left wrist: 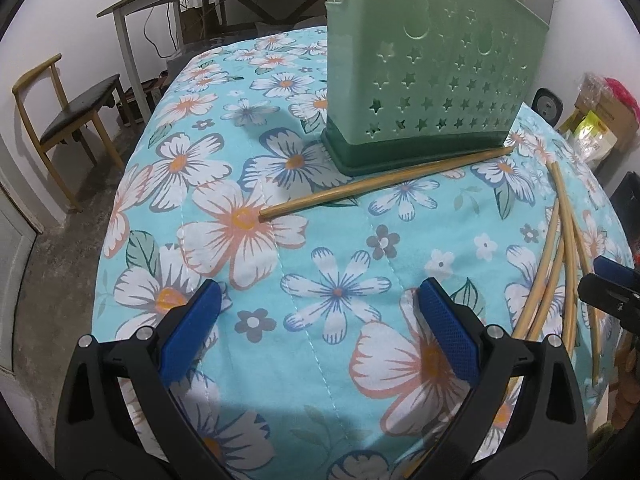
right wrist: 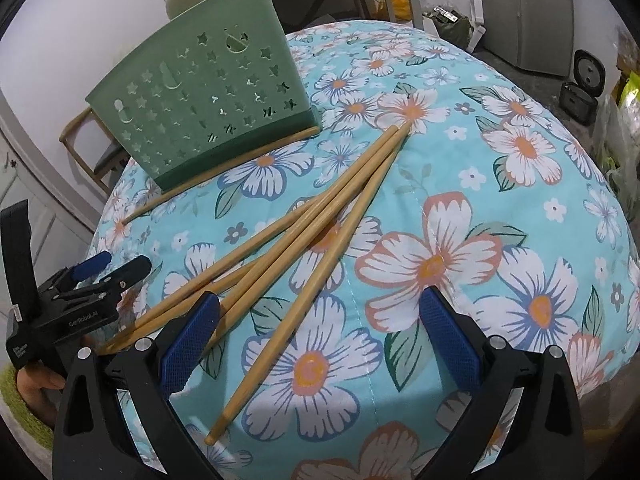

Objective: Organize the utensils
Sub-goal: 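Move both grippers down over the bamboo chopsticks beside the holder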

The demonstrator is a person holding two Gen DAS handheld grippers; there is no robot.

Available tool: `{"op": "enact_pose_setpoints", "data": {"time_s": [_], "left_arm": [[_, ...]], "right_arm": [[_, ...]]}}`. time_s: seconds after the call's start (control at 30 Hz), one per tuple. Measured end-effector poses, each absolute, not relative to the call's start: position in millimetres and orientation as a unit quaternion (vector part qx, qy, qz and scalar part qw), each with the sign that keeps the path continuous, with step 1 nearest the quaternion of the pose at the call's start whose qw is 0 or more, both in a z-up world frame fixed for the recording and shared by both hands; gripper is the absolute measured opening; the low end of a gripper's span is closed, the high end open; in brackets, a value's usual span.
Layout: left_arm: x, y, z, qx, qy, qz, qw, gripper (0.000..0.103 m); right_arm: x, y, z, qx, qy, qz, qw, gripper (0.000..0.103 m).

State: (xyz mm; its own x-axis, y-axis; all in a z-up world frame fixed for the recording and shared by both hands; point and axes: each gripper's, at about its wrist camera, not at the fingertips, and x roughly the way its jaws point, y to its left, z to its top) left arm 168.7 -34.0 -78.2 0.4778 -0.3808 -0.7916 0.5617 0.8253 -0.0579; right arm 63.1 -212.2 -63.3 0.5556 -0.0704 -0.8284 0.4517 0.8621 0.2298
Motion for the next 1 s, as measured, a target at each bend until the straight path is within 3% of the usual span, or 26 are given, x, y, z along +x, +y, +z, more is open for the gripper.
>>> {"op": "enact_pose_setpoints", "data": {"time_s": [0.57, 1.0], "left_arm": [[169.6, -24.3, -76.7, 0.079, 0.426, -0.293, 0.852, 0.095], [168.8, -30.9, -77.7, 0.099, 0.428, -0.285, 0.852, 0.095]], "right_arm": [[62.1, -203.6, -65.2, 0.191, 0.430, -0.177, 0.864, 0.098], [43.1, -223.3, -63.5, 0.231, 0.405, -0.087, 0.880, 0.098]]}}
